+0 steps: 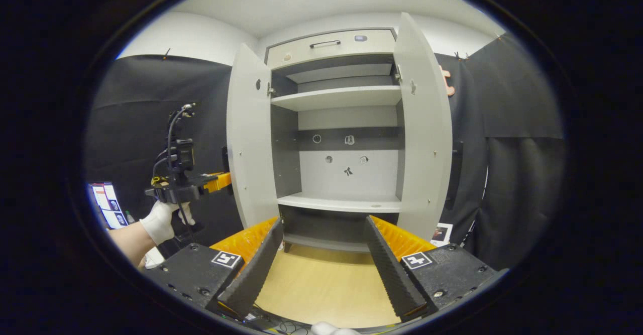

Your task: Open the right door of the double-door shoe cabinet with the right hand, and open the left door with the left hand.

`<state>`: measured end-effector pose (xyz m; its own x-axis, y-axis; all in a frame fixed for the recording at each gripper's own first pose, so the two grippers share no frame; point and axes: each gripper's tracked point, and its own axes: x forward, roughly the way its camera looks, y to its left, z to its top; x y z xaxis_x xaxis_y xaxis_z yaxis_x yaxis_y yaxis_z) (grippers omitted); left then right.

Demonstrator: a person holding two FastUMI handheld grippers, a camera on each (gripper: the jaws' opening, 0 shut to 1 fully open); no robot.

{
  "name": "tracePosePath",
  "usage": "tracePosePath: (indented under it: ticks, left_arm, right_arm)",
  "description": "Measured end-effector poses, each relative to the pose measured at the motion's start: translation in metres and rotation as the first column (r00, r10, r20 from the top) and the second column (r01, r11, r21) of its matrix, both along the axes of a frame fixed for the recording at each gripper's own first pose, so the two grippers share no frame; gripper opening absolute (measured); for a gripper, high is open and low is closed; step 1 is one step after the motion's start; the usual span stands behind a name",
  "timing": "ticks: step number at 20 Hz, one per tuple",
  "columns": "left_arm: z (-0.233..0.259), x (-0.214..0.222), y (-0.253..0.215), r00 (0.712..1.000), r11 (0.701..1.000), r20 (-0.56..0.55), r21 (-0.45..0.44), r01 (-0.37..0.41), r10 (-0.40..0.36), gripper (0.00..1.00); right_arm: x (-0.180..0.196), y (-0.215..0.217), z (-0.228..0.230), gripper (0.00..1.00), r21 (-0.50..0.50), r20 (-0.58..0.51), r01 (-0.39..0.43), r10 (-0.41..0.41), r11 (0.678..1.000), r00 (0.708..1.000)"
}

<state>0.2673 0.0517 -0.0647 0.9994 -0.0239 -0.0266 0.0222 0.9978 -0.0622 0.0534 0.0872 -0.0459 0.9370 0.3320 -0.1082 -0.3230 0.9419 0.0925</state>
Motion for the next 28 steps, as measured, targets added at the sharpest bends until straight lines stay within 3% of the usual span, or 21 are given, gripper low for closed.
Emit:
tracePosePath:
  ticks: [5,9,16,20,24,28]
  left_arm:
    - [-0.005,0.002,0.042,0.998,0.997,-0.018,-0.041,-0.065,0.064,0.0]
    - [-0.006,0.002,0.048,1.0,0.998,-0.013,-0.053,-0.027,0.026,0.0]
    - [-0.005,-0.002,0.052,0.998,0.998,-0.009,-0.035,-0.054,0.054,0.0]
    - [-0.014,-0.02,0.051,0.999,0.999,-0.021,-0.04,-0.033,0.032,0.05]
    - [-0.031,-0.063,0.071,0.993,0.995,-0.07,-0.008,-0.1,0.099,1.0]
    - [-0.015,-0.102,0.071,0.985,0.985,-0.048,0.06,-0.16,0.163,0.96]
  right_arm:
    - [-0.002,0.0,0.003,1.0,0.001,0.006,-0.014,0.014,1.0,1.0]
    - [-0.003,-0.001,0.003,1.0,-0.005,0.006,-0.013,0.013,1.0,1.0]
    - [-0.006,-0.005,0.005,1.0,0.004,-0.005,0.017,-0.017,1.0,1.0]
    - [-0.009,-0.01,0.009,1.0,0.008,0.01,0.047,-0.047,0.999,0.999]
    - [-0.022,-0.02,0.007,1.0,-0.005,0.017,0.067,-0.067,0.998,0.998]
    - [-0.032,-0.023,0.007,1.0,-0.003,0.012,0.08,-0.08,0.997,0.997]
